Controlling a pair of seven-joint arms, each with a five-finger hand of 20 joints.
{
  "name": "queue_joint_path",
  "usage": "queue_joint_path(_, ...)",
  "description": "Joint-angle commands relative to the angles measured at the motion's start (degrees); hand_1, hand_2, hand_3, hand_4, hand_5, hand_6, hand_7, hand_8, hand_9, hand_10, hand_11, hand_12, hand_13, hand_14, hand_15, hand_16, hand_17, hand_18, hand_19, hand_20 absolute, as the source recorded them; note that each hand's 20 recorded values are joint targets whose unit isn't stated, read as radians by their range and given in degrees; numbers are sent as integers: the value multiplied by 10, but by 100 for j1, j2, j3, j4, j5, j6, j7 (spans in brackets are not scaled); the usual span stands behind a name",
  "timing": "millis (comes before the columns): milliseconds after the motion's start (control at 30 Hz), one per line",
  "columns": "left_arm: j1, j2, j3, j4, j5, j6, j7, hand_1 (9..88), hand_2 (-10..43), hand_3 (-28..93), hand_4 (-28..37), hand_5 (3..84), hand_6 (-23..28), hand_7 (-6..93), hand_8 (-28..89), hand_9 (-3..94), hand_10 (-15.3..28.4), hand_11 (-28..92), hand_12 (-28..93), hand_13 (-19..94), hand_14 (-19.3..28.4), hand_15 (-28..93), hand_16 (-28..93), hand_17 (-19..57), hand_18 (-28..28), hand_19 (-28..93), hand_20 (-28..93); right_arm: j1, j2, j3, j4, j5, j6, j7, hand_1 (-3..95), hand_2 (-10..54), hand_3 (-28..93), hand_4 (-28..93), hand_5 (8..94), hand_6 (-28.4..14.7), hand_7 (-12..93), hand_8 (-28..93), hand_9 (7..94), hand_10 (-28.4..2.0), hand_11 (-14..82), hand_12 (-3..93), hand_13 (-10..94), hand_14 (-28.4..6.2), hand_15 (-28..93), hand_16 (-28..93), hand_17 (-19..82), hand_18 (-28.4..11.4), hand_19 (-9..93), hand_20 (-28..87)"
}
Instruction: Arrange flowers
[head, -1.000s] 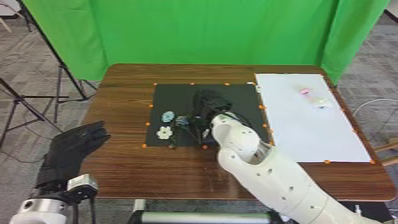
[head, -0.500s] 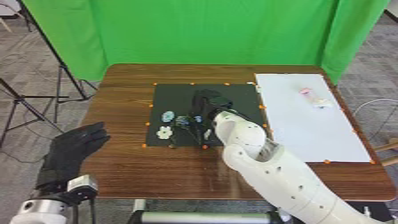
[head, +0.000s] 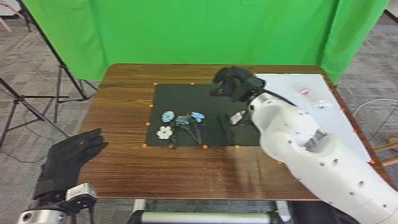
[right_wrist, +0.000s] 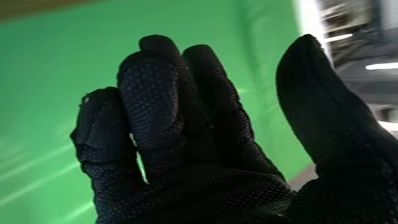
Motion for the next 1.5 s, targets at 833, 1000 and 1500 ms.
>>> queue_joint_path(833,-66,48,288,64,-82,21,203,287,62,834,-109,496,152,152,-89,405,221,363,96,279,280,586,-117,-92,215,571,142,-839,809,2020,2033,-579,-1601,975,250,-16,856,-283,407,-76,150,-103,404,-194,135,166,545,-107,782,131,314,-190,929,211)
queue_joint_path(1000,-67,50,282,63,-95,7,221,288,62,833,-109,496,151,152,-89,405,221,362,96,280,280,585,-117,-93,214,571,142,-794,794,1910,2154,-658,-1606,1266,267,-21,856,-282,433,-67,158,-108,439,-182,149,164,559,-108,776,127,326,-192,931,211)
queue_joint_path(1500,-125,-25,262,55,-18,-64,77,290,62,834,-107,496,150,154,-90,405,221,363,96,280,280,586,-116,-92,214,570,142,-977,1259,1169,1873,-1402,237,1379,554,-58,748,-283,774,3,255,-15,874,-66,193,315,769,-22,722,203,463,-177,932,335)
